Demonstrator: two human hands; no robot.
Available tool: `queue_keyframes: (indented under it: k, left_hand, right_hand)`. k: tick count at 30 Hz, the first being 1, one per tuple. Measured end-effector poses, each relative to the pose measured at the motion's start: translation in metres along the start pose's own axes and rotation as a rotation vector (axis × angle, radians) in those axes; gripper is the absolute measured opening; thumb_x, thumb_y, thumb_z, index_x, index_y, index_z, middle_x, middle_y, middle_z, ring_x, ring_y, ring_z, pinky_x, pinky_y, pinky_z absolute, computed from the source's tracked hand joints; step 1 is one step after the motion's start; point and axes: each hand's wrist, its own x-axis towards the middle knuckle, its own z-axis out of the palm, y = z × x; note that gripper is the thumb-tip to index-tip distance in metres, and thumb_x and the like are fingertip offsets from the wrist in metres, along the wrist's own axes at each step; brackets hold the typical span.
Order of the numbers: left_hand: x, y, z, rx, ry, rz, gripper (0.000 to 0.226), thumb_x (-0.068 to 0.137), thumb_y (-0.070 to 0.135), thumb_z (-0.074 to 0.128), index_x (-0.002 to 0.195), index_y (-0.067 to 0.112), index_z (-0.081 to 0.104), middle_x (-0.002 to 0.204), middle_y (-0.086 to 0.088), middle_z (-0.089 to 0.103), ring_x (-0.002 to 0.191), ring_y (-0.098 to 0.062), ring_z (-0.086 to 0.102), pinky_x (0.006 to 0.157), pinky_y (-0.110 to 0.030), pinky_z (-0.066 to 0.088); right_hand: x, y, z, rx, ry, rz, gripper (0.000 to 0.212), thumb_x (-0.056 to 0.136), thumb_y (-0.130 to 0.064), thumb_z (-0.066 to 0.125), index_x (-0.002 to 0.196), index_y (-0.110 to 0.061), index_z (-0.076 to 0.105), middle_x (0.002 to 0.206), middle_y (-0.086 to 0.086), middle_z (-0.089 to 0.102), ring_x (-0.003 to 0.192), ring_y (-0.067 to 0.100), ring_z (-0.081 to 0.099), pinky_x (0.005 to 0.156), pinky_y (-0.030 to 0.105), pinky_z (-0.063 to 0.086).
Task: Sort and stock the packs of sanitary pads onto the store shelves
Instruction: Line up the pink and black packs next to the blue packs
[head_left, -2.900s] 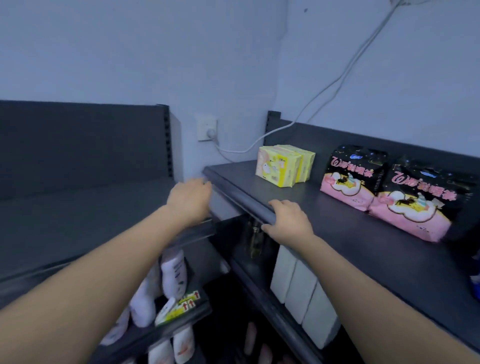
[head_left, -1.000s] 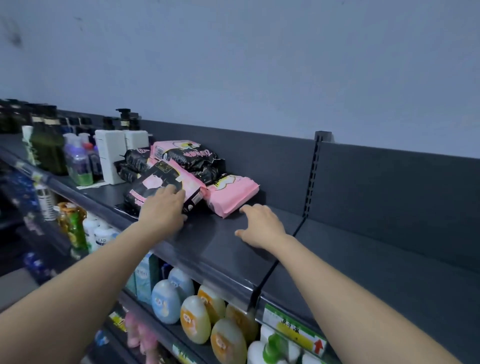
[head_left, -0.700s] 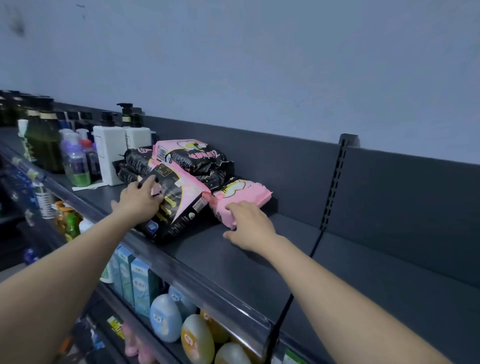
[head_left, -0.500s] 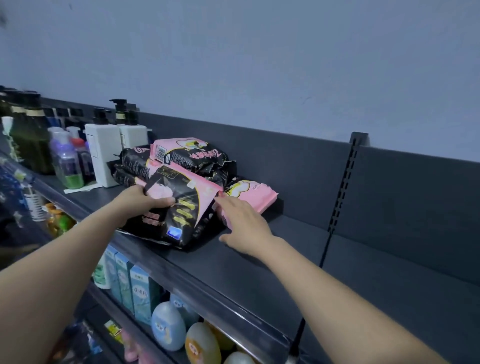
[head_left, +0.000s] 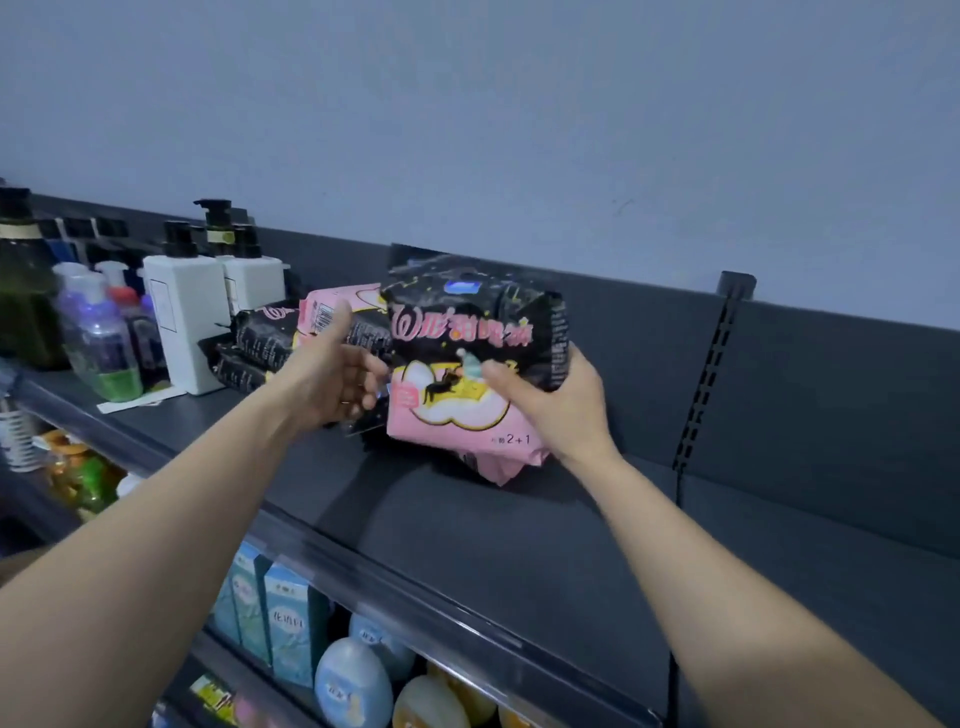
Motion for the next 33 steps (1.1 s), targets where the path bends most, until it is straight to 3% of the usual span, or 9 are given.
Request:
queue_keyframes:
  k: [3, 6, 11, 16, 22, 26, 28, 30, 33]
  left_hand:
    - [0.009, -0.012, 0.034, 0.247, 0.079, 0.207, 0.033, 0.098, 0.031, 0.052, 0.076, 0.01, 0.063, 0.065, -0.005, 0.058, 0.051, -0.015, 0.055, 0.048, -0.024, 0.041]
    - [0.019, -0.028, 0.07, 0.701, 0.053, 0.401, 0.017, 0.088, 0.007, 0.052, 0.094, 0.009, 0.068, 0.092, -0.008, 0.069, 0.085, -0.024, 0.061, 0.071, -0.031, 0.047]
    - [0.03, -0.04, 0.097, 1.008, -0.006, 0.411, 0.044, 0.085, 0.028, 0.029, 0.113, 0.009, 0.057, 0.123, -0.016, 0.06, 0.113, -0.035, 0.05, 0.094, -0.04, 0.042]
    - [0.042, -0.042, 0.111, 1.334, -0.003, 0.33, 0.043, 0.097, 0.041, 0.031, 0.128, 0.019, 0.051, 0.136, -0.008, 0.045, 0.127, -0.031, 0.034, 0.102, -0.048, 0.032]
    - [0.048, -0.044, 0.117, 1.11, -0.147, 0.163, 0.075, 0.054, 0.084, 0.06, 0.103, 0.028, 0.048, 0.121, -0.002, 0.051, 0.118, -0.028, 0.046, 0.101, -0.048, 0.04]
    - [0.051, -0.038, 0.106, 0.983, -0.121, 0.178, 0.052, 0.053, 0.074, 0.064, 0.074, 0.027, 0.054, 0.109, -0.005, 0.055, 0.1, -0.027, 0.058, 0.093, -0.047, 0.048]
    - [0.054, -0.041, 0.102, 0.969, -0.13, 0.164, 0.047, 0.067, 0.059, 0.074, 0.098, 0.027, 0.059, 0.125, -0.008, 0.048, 0.112, -0.027, 0.053, 0.1, -0.045, 0.044]
    - [0.051, -0.04, 0.102, 0.958, -0.175, 0.072, 0.086, 0.069, 0.056, 0.077, 0.137, 0.018, 0.041, 0.142, -0.011, 0.038, 0.128, -0.029, 0.043, 0.108, -0.042, 0.038]
    - [0.045, -0.041, 0.095, 0.743, -0.277, -0.067, 0.12, 0.055, 0.062, 0.084, 0.146, 0.008, 0.029, 0.146, -0.006, 0.042, 0.132, -0.025, 0.042, 0.109, -0.037, 0.036]
  right_hand:
    - [0.006, 0.01, -0.013, 0.067, 0.153, 0.139, 0.046, 0.059, -0.046, 0.086, 0.094, -0.025, 0.066, 0.088, -0.012, 0.074, 0.084, 0.007, 0.069, 0.084, 0.042, 0.056]
    - [0.005, 0.021, -0.023, 0.118, 0.227, 0.231, 0.047, 0.057, -0.046, 0.086, 0.095, -0.026, 0.065, 0.092, -0.009, 0.074, 0.088, 0.01, 0.07, 0.087, 0.044, 0.056]
    - [-0.003, 0.026, -0.041, 0.143, 0.289, 0.247, 0.039, 0.067, -0.028, 0.087, 0.098, -0.026, 0.063, 0.098, -0.007, 0.073, 0.092, 0.012, 0.07, 0.09, 0.042, 0.055]
    - [-0.008, 0.023, -0.059, 0.003, 0.434, 0.271, 0.041, 0.061, -0.043, 0.082, 0.094, -0.029, 0.062, 0.093, -0.012, 0.071, 0.09, 0.012, 0.067, 0.088, 0.042, 0.054]
    - [-0.025, 0.005, -0.078, -0.42, 0.469, 0.337, 0.044, 0.071, -0.048, 0.074, 0.097, -0.02, 0.053, 0.092, -0.003, 0.066, 0.087, 0.025, 0.059, 0.071, 0.034, 0.045]
    - [-0.034, 0.009, -0.079, -0.504, 0.419, 0.385, 0.043, 0.073, -0.048, 0.072, 0.096, -0.019, 0.051, 0.091, -0.003, 0.065, 0.085, 0.025, 0.058, 0.067, 0.033, 0.043]
    - [-0.037, 0.009, -0.08, -0.5, 0.419, 0.391, 0.044, 0.074, -0.048, 0.072, 0.099, -0.02, 0.051, 0.093, -0.003, 0.065, 0.087, 0.025, 0.059, 0.069, 0.034, 0.045]
    - [-0.04, 0.009, -0.079, -0.499, 0.429, 0.394, 0.045, 0.074, -0.048, 0.073, 0.101, -0.02, 0.051, 0.095, -0.003, 0.065, 0.088, 0.025, 0.059, 0.069, 0.033, 0.044]
    - [-0.045, 0.01, -0.078, -0.495, 0.451, 0.391, 0.047, 0.075, -0.047, 0.073, 0.105, -0.019, 0.051, 0.1, -0.002, 0.066, 0.092, 0.026, 0.059, 0.071, 0.033, 0.044]
